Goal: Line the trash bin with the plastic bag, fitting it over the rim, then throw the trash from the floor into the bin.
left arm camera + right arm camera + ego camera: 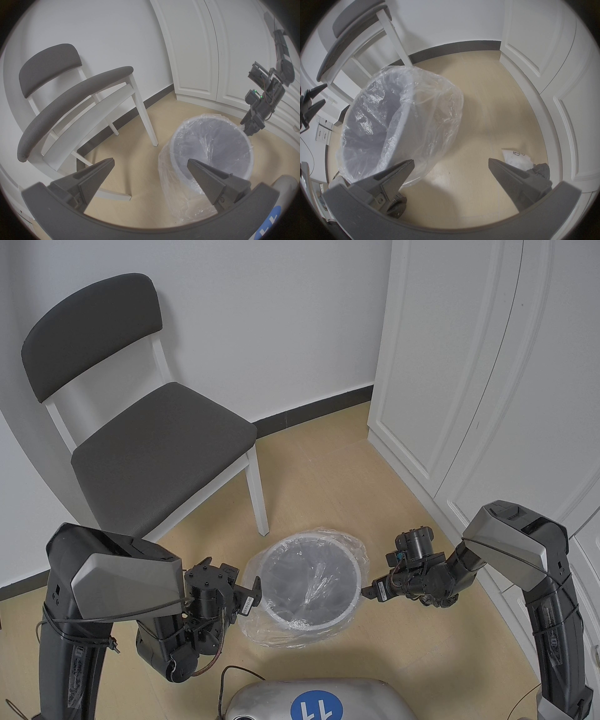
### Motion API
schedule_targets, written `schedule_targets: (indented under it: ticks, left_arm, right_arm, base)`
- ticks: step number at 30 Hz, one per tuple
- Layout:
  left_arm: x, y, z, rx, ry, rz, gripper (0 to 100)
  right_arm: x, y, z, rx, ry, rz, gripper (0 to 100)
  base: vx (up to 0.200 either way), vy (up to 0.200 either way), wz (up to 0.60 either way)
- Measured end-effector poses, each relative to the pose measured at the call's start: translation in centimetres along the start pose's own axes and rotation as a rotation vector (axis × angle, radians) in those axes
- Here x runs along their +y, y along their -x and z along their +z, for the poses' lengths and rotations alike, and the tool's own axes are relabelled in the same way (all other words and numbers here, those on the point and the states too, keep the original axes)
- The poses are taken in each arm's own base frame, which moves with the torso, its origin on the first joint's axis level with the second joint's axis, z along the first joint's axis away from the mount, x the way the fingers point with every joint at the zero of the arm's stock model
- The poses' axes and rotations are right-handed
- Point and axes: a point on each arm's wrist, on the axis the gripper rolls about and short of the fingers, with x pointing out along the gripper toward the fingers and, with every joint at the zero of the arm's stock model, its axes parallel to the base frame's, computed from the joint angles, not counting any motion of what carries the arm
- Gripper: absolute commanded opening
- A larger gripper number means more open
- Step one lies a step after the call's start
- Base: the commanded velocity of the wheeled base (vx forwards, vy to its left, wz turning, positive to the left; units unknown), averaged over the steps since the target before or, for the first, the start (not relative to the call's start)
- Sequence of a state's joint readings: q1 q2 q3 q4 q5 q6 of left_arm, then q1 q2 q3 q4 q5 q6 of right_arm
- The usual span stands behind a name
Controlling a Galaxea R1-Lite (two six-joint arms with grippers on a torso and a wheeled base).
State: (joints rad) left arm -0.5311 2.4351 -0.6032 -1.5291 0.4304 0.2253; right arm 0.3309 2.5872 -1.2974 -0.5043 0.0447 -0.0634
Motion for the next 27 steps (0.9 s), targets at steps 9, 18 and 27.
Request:
schedule_targets:
  ticks: [9, 18, 27]
  left_arm:
    - [0.4, 0.8, 0.1, 0.011, 0.024, -0.004, 100]
    - [1.0, 1.4, 0.9, -0.004, 0.047, 0.009, 100]
    - [1.4, 2.0, 1.8, -0.020, 0.065, 0.046, 100]
  right_arm:
    - [-2.5, 2.7, 0.1, -0.002, 0.085, 0.028, 100]
    - [-5.9, 5.0, 2.3, -0.085, 0.044, -0.013, 100]
    - [-4.7, 1.0, 3.8, -0.136, -0.114, -0.142, 100]
  base:
    - [0.000, 0.000, 0.00]
    - [0.000, 0.000, 0.00]
    - [0.000, 0.000, 0.00]
